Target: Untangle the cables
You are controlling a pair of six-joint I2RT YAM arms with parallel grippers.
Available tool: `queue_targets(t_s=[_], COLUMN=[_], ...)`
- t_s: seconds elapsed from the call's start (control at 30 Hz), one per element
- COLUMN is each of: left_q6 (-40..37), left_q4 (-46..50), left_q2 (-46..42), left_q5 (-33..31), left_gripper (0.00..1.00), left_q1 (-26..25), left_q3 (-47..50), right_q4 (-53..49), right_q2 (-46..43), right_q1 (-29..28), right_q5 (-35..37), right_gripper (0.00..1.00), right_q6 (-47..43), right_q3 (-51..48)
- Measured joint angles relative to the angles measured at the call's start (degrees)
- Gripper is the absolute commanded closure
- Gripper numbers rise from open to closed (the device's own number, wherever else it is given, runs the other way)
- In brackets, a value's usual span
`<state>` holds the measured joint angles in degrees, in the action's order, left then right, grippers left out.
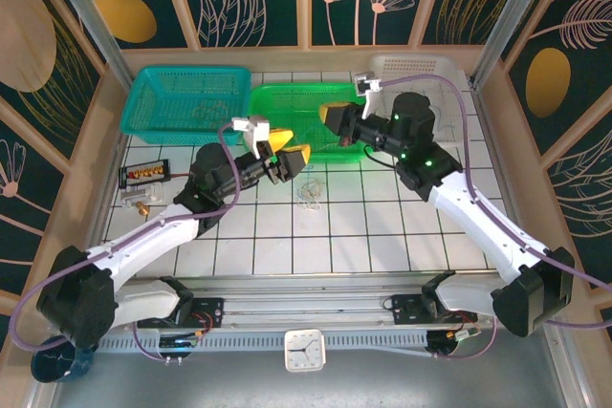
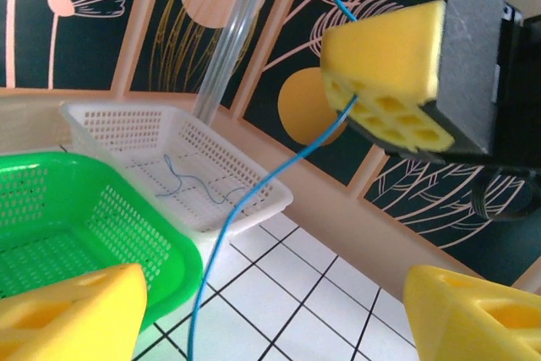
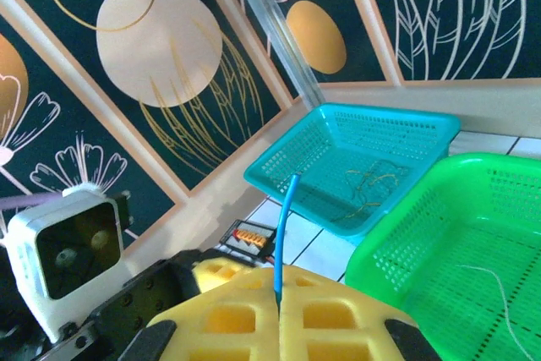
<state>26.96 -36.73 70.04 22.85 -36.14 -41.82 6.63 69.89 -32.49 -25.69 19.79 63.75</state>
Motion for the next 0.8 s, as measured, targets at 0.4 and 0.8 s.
queue_targets(t_s=[0.4,0.8], left_q6=[0.63,4.96], left_q4=[-1.33,-10.86], left_q2=[9.11,13.33], left_q5=[4.83,5.95], left_gripper=[0.65,0.89], left_q1=[0.00,0.00], left_q3=[-3.06,4.04], right_q4=[-0.94,1.92], right_q2=[1.33,1.42], right_q1=[-4.66,-4.00], right_q5=[0.17,0.37], right_gripper=[1.00,1.00], right_q6=[0.04,1.75], right_q3=[5.44,13.09])
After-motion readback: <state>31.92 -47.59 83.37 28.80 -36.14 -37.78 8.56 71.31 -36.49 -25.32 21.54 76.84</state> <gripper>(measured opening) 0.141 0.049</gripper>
